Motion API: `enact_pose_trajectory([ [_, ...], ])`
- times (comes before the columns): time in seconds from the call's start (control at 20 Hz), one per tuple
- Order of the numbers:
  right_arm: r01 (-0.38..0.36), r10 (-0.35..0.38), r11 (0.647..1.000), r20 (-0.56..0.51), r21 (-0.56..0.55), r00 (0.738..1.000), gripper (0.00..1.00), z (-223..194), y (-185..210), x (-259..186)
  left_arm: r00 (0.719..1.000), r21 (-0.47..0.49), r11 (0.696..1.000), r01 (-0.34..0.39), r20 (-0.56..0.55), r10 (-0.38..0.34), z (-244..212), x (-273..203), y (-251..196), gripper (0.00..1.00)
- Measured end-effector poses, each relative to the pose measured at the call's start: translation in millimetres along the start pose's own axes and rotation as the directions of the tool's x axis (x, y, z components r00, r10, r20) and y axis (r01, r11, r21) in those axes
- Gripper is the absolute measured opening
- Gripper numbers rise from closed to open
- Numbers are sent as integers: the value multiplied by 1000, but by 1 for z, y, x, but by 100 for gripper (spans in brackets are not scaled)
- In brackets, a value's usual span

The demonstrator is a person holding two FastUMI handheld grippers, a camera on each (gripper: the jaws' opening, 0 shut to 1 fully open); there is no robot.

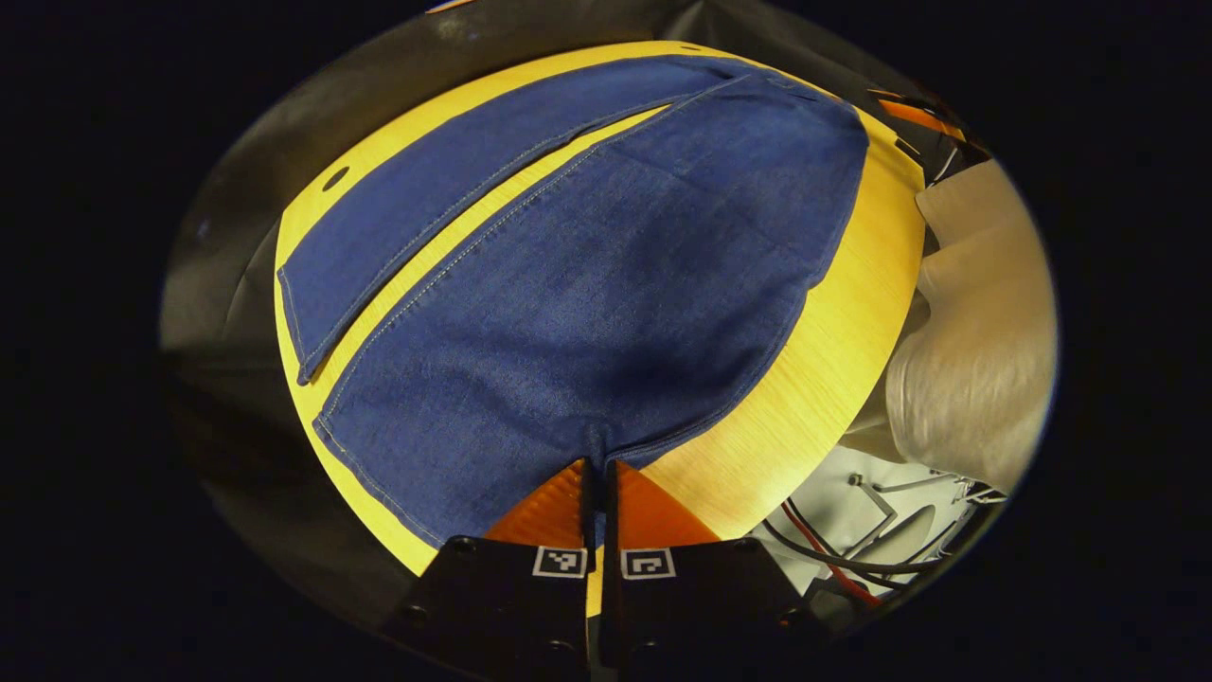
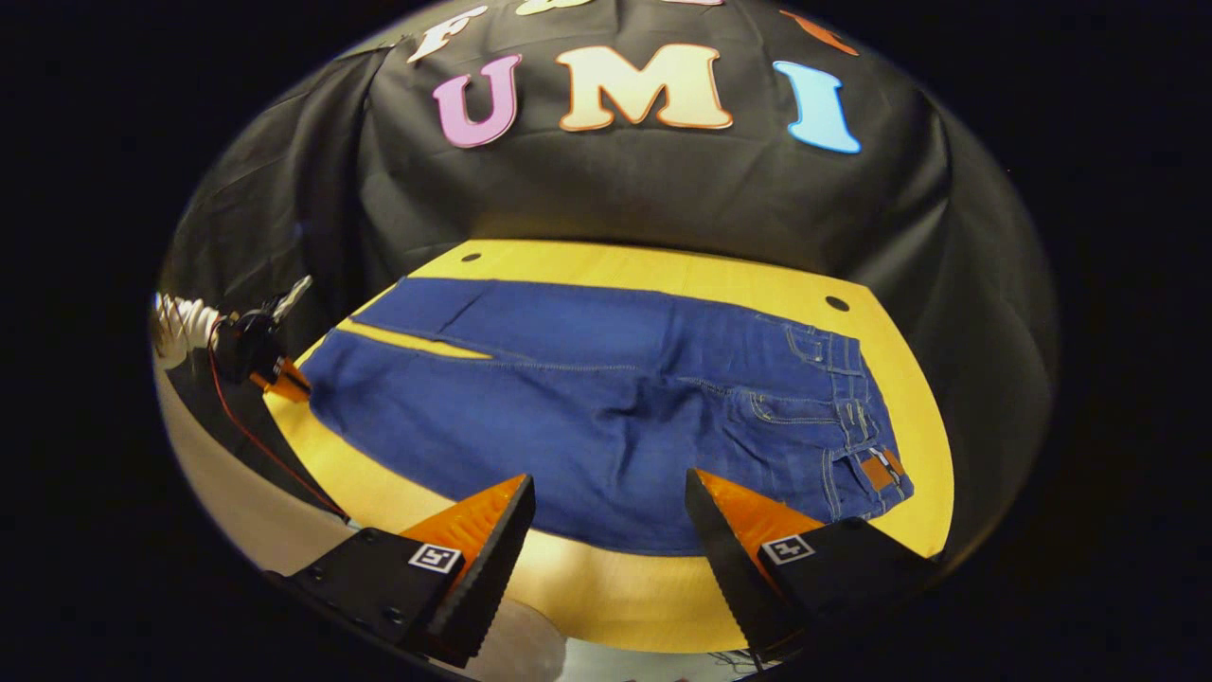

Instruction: Grasp the waist and the cuffs of the jeans and fold them to make the two legs overlap; first hold the waist and fold one-third of the jeans toward the cuffs, then hold the cuffs and fold the remaining one-third in the same direction to finish folding.

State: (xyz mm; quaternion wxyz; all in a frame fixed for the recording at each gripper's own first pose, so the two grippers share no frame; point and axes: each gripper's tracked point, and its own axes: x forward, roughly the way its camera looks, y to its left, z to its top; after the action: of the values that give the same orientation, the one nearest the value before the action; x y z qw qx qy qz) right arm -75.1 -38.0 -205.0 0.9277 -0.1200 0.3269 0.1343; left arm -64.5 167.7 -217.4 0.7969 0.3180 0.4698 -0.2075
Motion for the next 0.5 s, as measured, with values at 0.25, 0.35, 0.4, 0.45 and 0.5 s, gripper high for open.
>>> enact_pose_trajectory([
  [0.25,-86,52,982,-198,-166,979,99,-41,-37,10,999,8,1000,12,-43,-12,1,0,0,0],
  [0.35,-123,46,959,-288,-254,957,100,-59,-57,14,999,7,1000,9,-51,-9,1,-1,2,0],
  [0.4,-140,43,949,-321,-283,946,100,-66,-64,17,999,0,1000,6,-52,-6,2,-1,1,0],
  [0.45,-159,46,941,-351,-300,935,100,-70,-70,21,999,-11,1000,3,-50,-3,1,0,1,0],
  [0.5,-176,47,933,-380,-313,924,98,-76,-75,24,999,-22,1000,-3,-51,2,2,0,1,0],
])
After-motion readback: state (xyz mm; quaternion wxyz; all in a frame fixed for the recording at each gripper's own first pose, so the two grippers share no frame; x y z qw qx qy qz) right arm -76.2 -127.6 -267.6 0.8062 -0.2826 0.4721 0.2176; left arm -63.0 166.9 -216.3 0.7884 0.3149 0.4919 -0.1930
